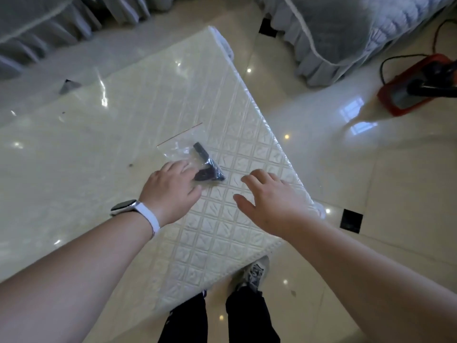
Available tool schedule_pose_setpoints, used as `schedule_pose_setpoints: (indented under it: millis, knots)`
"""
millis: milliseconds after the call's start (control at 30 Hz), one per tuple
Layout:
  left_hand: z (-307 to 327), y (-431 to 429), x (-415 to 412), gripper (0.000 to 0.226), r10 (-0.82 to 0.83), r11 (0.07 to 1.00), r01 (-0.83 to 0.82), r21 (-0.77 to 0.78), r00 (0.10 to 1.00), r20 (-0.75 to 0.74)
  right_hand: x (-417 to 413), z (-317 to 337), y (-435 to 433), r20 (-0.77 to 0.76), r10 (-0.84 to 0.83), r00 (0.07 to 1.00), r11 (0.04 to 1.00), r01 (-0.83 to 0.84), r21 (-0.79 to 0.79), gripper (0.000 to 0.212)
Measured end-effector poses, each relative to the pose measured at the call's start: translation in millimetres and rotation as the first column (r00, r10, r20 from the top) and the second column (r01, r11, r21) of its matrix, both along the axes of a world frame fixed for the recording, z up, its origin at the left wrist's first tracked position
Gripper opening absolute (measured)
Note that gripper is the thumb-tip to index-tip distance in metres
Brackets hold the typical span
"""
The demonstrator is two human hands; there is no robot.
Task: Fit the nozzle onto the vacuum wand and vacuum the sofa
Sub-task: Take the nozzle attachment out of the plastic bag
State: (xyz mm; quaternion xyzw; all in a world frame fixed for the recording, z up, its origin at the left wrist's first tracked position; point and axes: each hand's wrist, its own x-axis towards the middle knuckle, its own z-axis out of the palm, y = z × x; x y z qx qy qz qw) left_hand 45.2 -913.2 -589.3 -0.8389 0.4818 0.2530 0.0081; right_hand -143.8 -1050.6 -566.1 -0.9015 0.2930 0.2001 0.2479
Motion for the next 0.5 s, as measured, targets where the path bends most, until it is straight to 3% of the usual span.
schedule_pose_setpoints:
  millis: [167,333,400,500]
  knots:
    - [-35.2,7.1,9.5,0.047,0.155,0.987,-0.154,-0.053,0.988,0.005,49.1,-45.9,13.7,-0.001,-0.112,0.994,0.986,0.112,0.120,0.058]
    - [-62.6,17.9,7.0,0.067,0.429,0.901,-0.433,-0.005,0.893,-0.140,86.9,-83.0,18.7,-0.002,-0.267,0.964,0.946,0.263,0.190,0.062]
    - [-74.5,14.4,7.3,0.074,0.550,0.826,-0.562,0.043,0.787,-0.281,93.9,-95.2,18.2,-0.036,-0.299,0.954,0.940,0.300,0.162,0.064]
    - [-88.3,0.3,6.7,0.072,0.719,0.630,-0.766,0.130,0.512,-0.470,98.4,-106.2,17.6,-0.061,-0.329,0.942,0.930,0.335,0.149,0.067]
